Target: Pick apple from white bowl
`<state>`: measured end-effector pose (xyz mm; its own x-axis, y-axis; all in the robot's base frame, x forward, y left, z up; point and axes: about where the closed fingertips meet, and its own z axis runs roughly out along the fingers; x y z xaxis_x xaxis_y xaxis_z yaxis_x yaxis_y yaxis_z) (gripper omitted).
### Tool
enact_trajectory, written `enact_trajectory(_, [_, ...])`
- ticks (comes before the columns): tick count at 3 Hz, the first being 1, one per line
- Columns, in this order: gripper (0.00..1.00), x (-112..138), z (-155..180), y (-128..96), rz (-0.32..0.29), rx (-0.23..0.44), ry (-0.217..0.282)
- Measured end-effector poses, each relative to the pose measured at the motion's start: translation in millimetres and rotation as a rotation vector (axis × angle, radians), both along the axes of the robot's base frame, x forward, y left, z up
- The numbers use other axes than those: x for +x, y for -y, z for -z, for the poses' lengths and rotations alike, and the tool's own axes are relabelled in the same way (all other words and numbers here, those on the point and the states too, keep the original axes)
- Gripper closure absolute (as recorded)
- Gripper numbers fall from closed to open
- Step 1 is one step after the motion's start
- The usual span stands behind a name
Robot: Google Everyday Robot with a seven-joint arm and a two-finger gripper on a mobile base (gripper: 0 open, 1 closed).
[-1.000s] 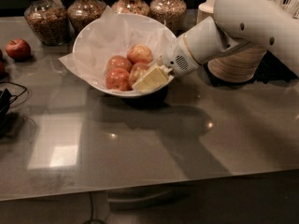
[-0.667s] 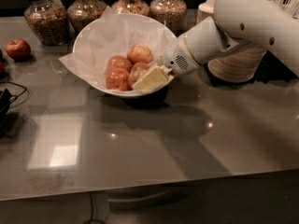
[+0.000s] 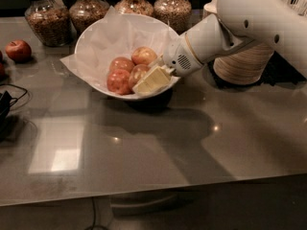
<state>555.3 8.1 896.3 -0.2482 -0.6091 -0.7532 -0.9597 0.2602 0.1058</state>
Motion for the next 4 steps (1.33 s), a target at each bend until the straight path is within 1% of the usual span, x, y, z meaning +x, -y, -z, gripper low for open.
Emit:
enact_trajectory(1, [1.00,-3.3,-26.0,-18.0,-0.054,0.040,0.036])
enact_trajectory(2, [1.00,-6.4,-47.1,-28.4,-0.080,0.072,0.070])
enact_trajectory(3, [1.00,-8.7,-60.0,-27.7,-0.080,0.098,0.095])
enact_trajectory(4, [1.00,-12.8,-93.2,-18.4,-0.101,0.096,0.152])
